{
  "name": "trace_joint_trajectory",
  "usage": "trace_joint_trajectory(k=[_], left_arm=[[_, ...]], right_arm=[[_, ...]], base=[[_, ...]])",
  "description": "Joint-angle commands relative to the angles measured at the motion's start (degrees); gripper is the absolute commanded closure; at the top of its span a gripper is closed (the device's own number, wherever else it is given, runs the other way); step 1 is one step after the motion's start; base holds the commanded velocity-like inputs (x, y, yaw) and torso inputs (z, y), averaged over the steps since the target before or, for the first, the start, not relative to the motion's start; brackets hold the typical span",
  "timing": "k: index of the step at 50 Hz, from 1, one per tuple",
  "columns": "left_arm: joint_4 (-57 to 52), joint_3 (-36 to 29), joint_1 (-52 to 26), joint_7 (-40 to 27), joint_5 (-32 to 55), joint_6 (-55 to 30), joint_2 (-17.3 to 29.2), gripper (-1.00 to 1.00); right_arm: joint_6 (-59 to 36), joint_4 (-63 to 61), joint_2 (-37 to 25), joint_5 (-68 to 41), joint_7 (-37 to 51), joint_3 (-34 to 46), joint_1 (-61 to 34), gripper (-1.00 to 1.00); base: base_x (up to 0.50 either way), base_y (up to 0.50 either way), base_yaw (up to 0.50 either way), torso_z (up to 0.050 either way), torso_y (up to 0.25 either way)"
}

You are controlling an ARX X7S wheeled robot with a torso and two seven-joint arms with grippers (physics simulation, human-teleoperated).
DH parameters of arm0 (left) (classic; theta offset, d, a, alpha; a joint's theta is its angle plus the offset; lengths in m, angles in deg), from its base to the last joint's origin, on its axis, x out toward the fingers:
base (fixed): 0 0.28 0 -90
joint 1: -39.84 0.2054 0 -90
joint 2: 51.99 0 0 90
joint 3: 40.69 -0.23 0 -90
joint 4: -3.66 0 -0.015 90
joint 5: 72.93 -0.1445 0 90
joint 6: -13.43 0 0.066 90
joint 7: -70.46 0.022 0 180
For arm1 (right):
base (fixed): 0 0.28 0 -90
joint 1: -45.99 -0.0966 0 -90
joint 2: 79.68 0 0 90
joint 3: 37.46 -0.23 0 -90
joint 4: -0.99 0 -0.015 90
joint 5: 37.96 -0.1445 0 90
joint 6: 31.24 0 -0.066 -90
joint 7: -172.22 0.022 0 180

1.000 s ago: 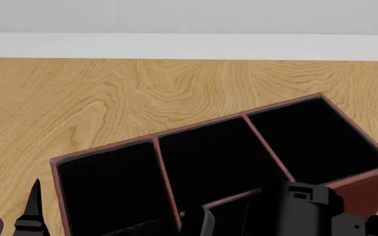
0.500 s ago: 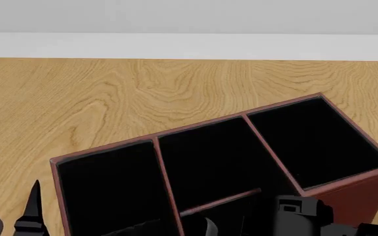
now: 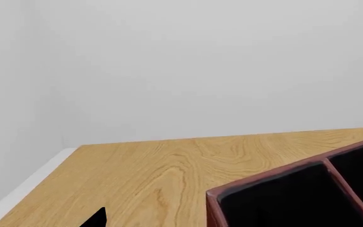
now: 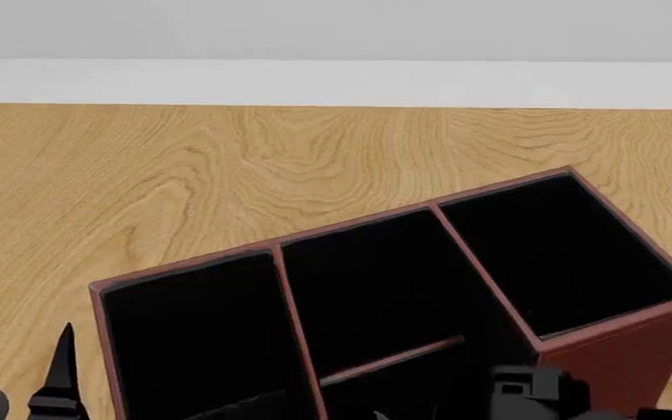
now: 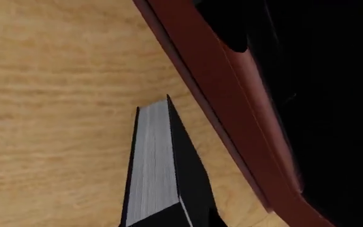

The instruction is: Pick up the book and place it in the front compartment of the caddy.

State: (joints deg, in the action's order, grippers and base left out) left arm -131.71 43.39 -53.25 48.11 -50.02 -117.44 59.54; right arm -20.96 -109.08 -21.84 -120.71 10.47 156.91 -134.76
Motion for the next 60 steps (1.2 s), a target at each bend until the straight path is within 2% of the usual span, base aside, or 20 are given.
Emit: trace_joint_trajectory(k=[1, 9, 19, 40, 60], left_arm=[[-0.34, 0.98, 0.34, 1.87, -0.03, 0.82, -0.74, -1.00], [-0.82, 1.42, 0.51, 1.67, 0.49, 0.70, -0.54, -1.00], [-1.06, 1.57, 0.24, 1.47, 1.03, 0.46, -0.39, -1.00], [-2.49, 1.70, -1.79, 0.38, 2.57, -2.00, -0.06, -1.00], [-2.21, 1.19, -1.36, 0.15, 2.56, -1.09, 0.22, -1.00]], right_arm=[[-0.61, -3.80, 1.39, -6.00, 4.17, -5.56, 1.31, 1.00], [-0.79, -6.18, 2.37, -12.45, 9.59, -6.13, -0.19, 1.00], [1.89, -10.84, 2.72, -26.23, 20.36, -5.41, -4.37, 1.00], [7.35, -18.35, -0.91, -43.07, 29.61, -5.22, -16.36, 1.00], [11.18, -23.50, -0.28, -55.77, 35.15, -7.56, -30.67, 1.00]], base=[[0.00, 0.00, 0.00, 0.000, 0.000], [0.00, 0.00, 0.00, 0.000, 0.000], [0.00, 0.00, 0.00, 0.000, 0.000], [0.00, 0.00, 0.00, 0.000, 0.000], [0.00, 0.00, 0.00, 0.000, 0.000]])
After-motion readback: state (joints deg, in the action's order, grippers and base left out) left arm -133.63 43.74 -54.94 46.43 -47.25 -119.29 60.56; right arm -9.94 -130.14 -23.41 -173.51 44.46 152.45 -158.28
